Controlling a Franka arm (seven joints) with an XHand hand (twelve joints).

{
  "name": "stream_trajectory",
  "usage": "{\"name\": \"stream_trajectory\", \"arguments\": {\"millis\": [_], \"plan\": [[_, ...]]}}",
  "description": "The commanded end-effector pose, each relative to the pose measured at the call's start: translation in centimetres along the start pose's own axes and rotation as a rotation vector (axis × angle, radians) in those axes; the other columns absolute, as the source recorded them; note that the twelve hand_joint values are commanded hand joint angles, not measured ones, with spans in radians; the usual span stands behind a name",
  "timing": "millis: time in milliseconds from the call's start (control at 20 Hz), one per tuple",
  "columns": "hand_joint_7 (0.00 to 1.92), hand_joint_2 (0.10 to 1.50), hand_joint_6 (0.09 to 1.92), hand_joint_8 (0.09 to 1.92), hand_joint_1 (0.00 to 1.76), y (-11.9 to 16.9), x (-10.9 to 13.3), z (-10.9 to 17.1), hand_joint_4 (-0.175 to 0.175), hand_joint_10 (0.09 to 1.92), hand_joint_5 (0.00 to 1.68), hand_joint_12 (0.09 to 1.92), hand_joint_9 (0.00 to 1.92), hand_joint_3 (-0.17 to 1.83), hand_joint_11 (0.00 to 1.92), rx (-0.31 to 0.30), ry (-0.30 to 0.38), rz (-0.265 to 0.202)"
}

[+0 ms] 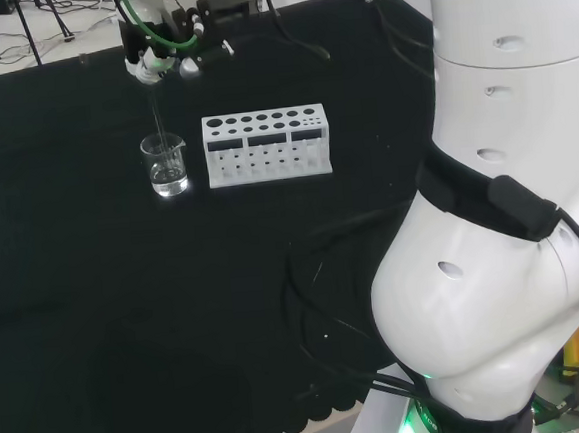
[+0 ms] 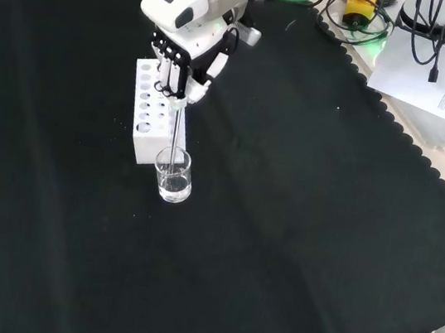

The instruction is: Put the glass rod back on the white test tube rack.

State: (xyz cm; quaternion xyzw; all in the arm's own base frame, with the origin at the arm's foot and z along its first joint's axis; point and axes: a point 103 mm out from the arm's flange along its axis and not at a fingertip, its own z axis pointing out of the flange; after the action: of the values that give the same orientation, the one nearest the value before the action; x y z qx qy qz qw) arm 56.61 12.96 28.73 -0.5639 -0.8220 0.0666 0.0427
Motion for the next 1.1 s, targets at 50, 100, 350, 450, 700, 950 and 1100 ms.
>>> {"name": "stream_trajectory", "arguments": {"millis": [50, 100, 350, 450, 700, 950, 1100], "plan": [[1.34, 1.04, 0.09, 0.69, 1.33, -0.5, 0.2, -1.0, -0.175, 0.48, 1.47, 0.32, 1.71, -0.17, 1.73, -0.016, -0.008, 0.007], [1.34, 1.04, 0.09, 0.69, 1.33, -0.5, 0.1, -1.2, -0.175, 0.48, 1.47, 0.32, 1.71, -0.17, 1.73, -0.02, -0.007, 0.011], [1.34, 1.04, 0.09, 0.69, 1.33, -0.9, 0.2, -3.1, -0.175, 0.48, 1.47, 0.32, 1.71, -0.17, 1.73, -0.033, 0.01, 0.029], [1.34, 1.04, 0.09, 0.69, 1.33, -1.3, 0.4, -4.4, -0.175, 0.48, 1.47, 0.32, 1.71, -0.17, 1.73, -0.042, 0.013, 0.029], [1.34, 1.04, 0.09, 0.69, 1.33, -3.4, 0.1, -7.0, -0.175, 0.48, 1.47, 0.32, 1.71, -0.17, 1.73, -0.058, 0.023, 0.064], [1.34, 1.04, 0.09, 0.69, 1.33, -5.6, -1.8, -8.2, -0.175, 0.48, 1.47, 0.32, 1.71, -0.17, 1.73, -0.074, 0.029, 0.116], [1.34, 1.04, 0.09, 0.69, 1.33, -6.5, -3.5, -8.2, -0.175, 0.47, 1.47, 0.32, 1.71, -0.17, 1.73, -0.074, 0.031, 0.146]]}}
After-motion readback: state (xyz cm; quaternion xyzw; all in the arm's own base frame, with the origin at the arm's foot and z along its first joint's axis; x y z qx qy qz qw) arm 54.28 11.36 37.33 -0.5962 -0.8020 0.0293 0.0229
